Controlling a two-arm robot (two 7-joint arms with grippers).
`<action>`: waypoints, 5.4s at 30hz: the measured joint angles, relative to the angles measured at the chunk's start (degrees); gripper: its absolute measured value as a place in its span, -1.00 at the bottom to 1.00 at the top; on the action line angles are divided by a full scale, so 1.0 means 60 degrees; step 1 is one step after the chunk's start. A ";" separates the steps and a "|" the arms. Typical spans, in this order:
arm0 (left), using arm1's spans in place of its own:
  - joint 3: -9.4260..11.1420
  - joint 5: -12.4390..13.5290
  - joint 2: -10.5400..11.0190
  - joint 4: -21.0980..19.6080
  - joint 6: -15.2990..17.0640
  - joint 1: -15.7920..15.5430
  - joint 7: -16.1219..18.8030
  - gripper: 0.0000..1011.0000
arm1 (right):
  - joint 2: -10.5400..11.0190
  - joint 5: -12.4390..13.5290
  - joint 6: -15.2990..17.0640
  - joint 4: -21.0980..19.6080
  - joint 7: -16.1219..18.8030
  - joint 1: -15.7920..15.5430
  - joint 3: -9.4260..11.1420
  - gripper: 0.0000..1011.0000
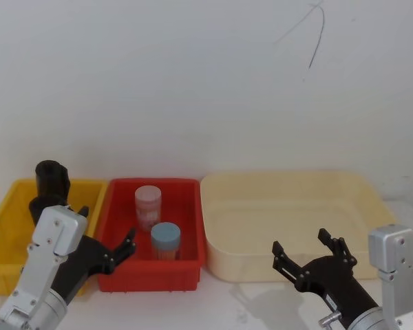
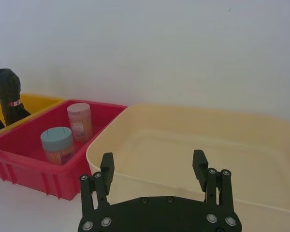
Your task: Pick up the garbage bag with the one hand and transfer it to the other hand.
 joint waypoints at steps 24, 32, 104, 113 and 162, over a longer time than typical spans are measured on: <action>0.0001 0.0000 0.0000 0.0000 0.0000 0.0000 0.0000 0.98 | 0.0000 0.0000 0.0000 0.0000 0.0000 0.0000 0.0000 0.98; 0.0000 0.0000 0.0000 0.0000 0.0000 -0.0001 0.0000 0.98 | 0.0000 0.0000 0.0000 0.0000 0.0000 0.0000 0.0000 0.98; -0.0704 -0.0598 0.0568 -0.0901 0.0173 0.0991 -0.0247 0.98 | 0.0000 0.0001 0.0000 0.0000 0.0000 0.0000 0.0000 0.98; -0.1267 -0.1067 0.0549 -0.1124 0.0349 0.1428 -0.0094 0.98 | 0.0000 0.0000 0.0000 0.0000 0.0000 0.0000 0.0000 0.98; -0.1471 -0.1181 -0.0085 0.1156 0.0875 -0.0388 -0.0994 0.98 | 0.0001 0.0001 0.0000 0.0000 0.0000 0.0000 0.0000 0.98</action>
